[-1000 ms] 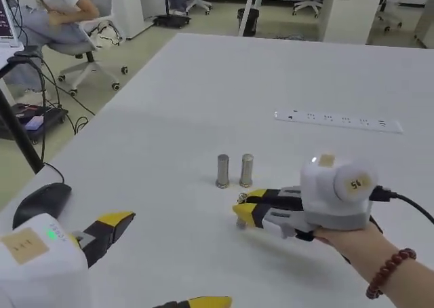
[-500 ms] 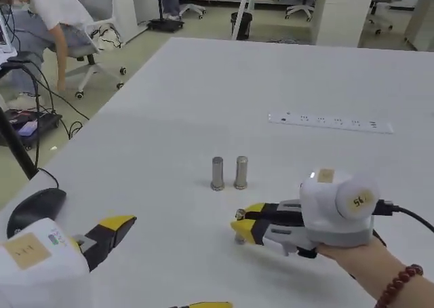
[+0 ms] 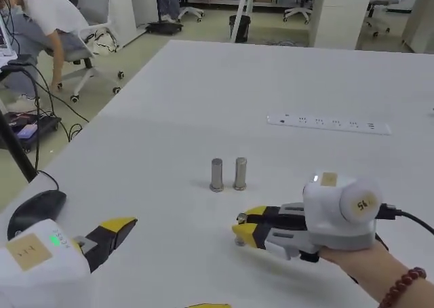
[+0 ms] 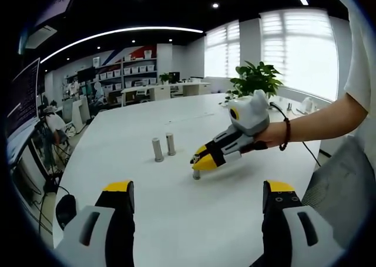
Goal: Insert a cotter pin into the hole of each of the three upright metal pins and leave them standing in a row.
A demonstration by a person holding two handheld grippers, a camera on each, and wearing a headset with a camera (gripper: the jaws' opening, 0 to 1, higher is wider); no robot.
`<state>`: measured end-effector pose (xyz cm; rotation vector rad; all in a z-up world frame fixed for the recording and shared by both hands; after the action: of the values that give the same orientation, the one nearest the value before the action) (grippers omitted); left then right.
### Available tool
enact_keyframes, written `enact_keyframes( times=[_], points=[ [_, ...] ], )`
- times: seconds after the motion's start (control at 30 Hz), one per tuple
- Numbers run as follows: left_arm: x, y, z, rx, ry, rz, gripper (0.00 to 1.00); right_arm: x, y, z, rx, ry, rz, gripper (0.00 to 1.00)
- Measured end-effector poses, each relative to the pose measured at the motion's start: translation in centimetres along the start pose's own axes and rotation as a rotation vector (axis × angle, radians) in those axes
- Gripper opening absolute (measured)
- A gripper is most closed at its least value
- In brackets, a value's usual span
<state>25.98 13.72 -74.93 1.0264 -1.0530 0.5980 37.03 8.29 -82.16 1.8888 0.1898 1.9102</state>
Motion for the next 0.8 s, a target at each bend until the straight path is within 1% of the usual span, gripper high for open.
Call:
enact_keyframes(
  times=[0.1, 0.4, 0.53, 0.6, 0.7, 0.8],
  points=[
    [0.0, 0.0, 0.0, 0.001, -0.001, -0.001, 0.90, 0.4, 0.0, 0.0, 0.001, -0.008, 0.018, 0.14],
    [-0.1, 0.1, 0.1, 0.001, -0.002, -0.005, 0.90, 1.0, 0.2, -0.3, 0.007, -0.015, 0.029, 0.21],
    [-0.1, 0.1, 0.2, 0.002, -0.003, -0.005, 0.90, 1.1, 0.5, -0.4, 0.009, -0.021, 0.018, 0.27],
    [0.0, 0.1, 0.2, 0.002, -0.002, -0.001, 0.91, 1.0, 0.7, -0.3, 0.006, -0.029, 0.007, 0.33],
    [0.0, 0.1, 0.2, 0.002, -0.002, 0.001, 0.91, 1.1, 1.2, -0.2, 0.001, -0.033, 0.003, 0.34],
    [0.1, 0.1, 0.3, 0.002, -0.003, 0.000, 0.92, 1.1, 1.7, 0.0, -0.003, -0.040, -0.008, 0.38]
  ],
)
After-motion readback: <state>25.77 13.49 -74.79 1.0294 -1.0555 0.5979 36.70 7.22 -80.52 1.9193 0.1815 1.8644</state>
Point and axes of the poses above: the centre of the closed fingertips' face, and the gripper's own axes: y roughly backward along the fingers, z roughly to its right, x roughly out of its top, the point moved 1 cm from there along y, roughly backward along the fingers, and after that the axes turned 7 degrees about y, right-handed, at the moved point
